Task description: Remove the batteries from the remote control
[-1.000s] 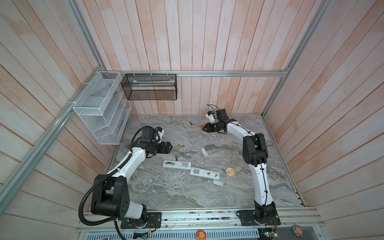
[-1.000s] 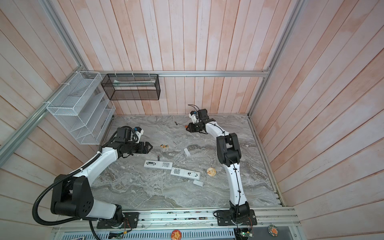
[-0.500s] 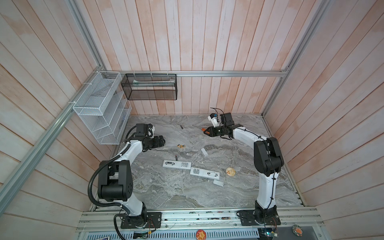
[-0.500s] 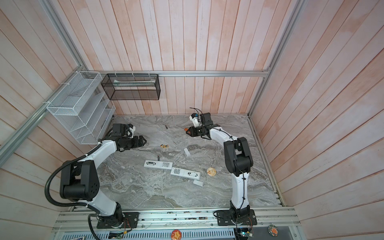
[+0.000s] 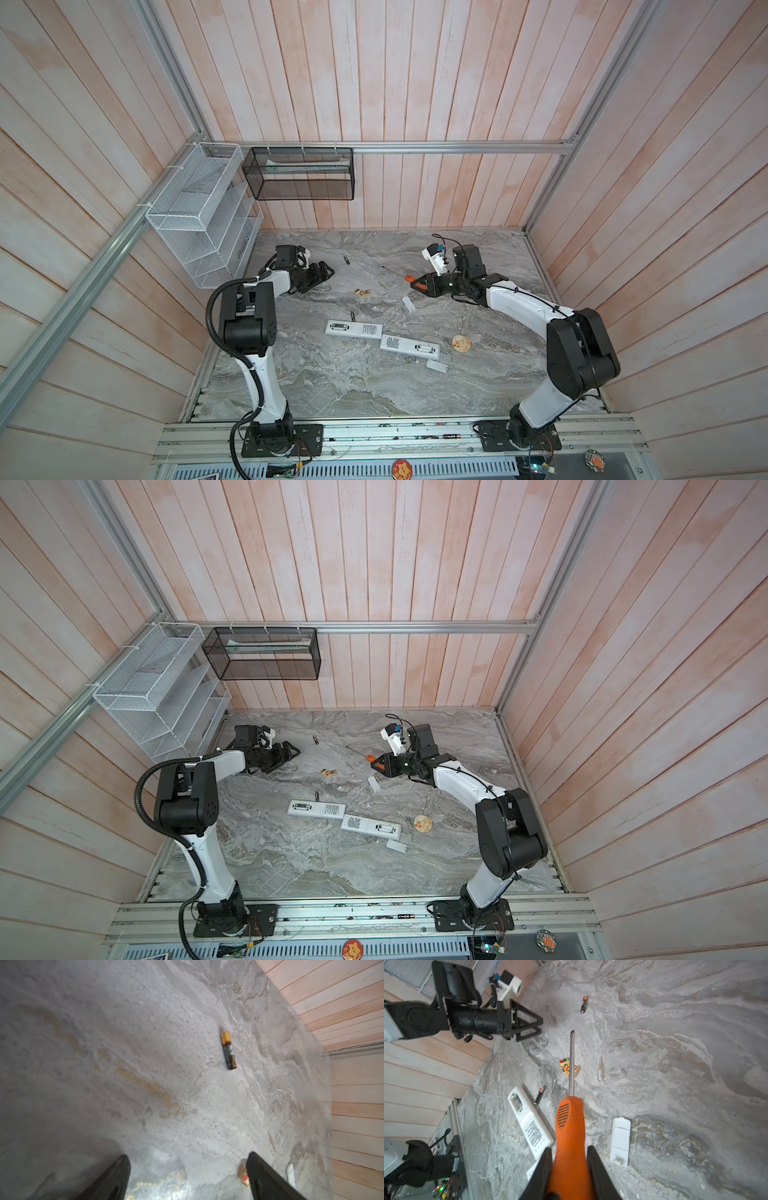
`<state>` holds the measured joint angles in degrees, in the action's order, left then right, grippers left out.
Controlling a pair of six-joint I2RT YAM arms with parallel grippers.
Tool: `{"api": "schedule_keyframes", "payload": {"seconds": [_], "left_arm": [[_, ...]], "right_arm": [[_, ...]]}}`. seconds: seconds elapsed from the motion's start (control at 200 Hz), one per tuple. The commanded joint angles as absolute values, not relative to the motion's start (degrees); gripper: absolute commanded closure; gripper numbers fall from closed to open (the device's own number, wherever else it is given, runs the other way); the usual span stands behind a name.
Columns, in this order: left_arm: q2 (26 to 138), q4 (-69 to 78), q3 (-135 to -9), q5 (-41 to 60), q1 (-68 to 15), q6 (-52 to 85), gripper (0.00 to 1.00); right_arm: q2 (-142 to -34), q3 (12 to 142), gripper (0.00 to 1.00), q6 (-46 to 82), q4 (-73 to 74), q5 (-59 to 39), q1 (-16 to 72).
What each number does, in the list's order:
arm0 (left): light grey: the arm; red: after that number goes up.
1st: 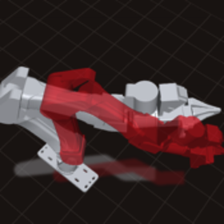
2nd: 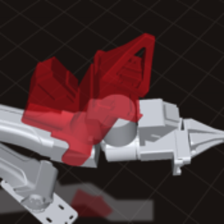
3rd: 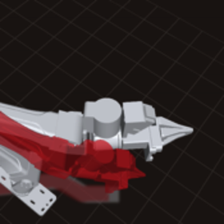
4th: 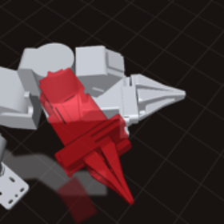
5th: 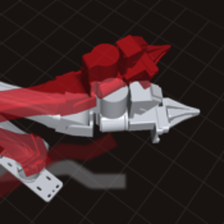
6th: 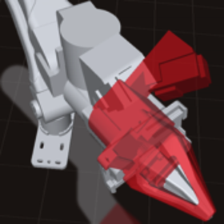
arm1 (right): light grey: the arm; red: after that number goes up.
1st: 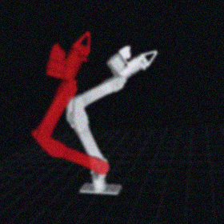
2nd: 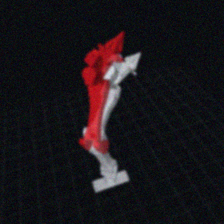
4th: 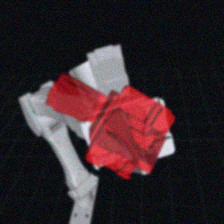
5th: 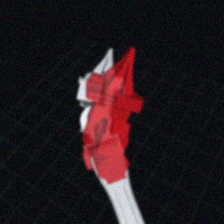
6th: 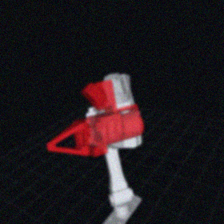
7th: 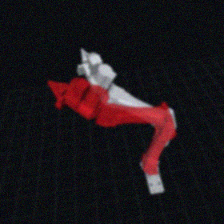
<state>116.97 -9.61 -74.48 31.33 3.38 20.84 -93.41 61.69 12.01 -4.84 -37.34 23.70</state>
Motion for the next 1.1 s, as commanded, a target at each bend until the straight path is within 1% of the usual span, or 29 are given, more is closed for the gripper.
{"api": "schedule_keyframes", "payload": {"seconds": [0.0, 0.155, 0.34, 0.46, 0.55, 0.655, 0.805, 1.095], "left_arm": [[119.5, -7.7, -77.3, 33.7, 3.3, 21.6, 0.11], [121.3, -8.3, -79.3, 33.6, 3.3, 20.7, 0.11], [123.1, -8.6, -81.3, 33.7, 3.3, 19.7, 0.11], [124.5, -9.0, -82.7, 33.9, 3.3, 18.7, 0.11], [125.2, -9.1, -83.3, 34.0, 3.3, 18.5, 0.11], [125.4, -8.4, -82.9, 34.8, 3.3, 19.1, 0.11], [125.2, -7.4, -81.6, 35.4, 3.2, 19.3, 0.11], [123.5, -7.6, -79.2, 35.6, 3.3, 18.3, 0.10]], "right_arm": [[-89.1, 59.4, 1.00, 10.1, -9.5, -39.7, 26.5], [-82.1, 56.0, 1.00, 6.0, -18.2, -39.7, 32.8], [-75.8, 53.0, 1.00, 3.3, -29.0, -36.2, 43.0], [-72.4, 49.2, 1.00, 6.7, -28.7, -36.3, 47.0], [-71.9, 46.7, 1.00, 8.4, -27.8, -37.0, 49.3], [-73.5, 45.1, 1.00, 8.9, -28.2, -35.7, 49.7], [-76.7, 45.1, 1.00, 10.3, -26.6, -30.6, 49.7], [-84.2, 49.3, 1.00, 14.2, -25.1, -22.9, 44.9]]}}
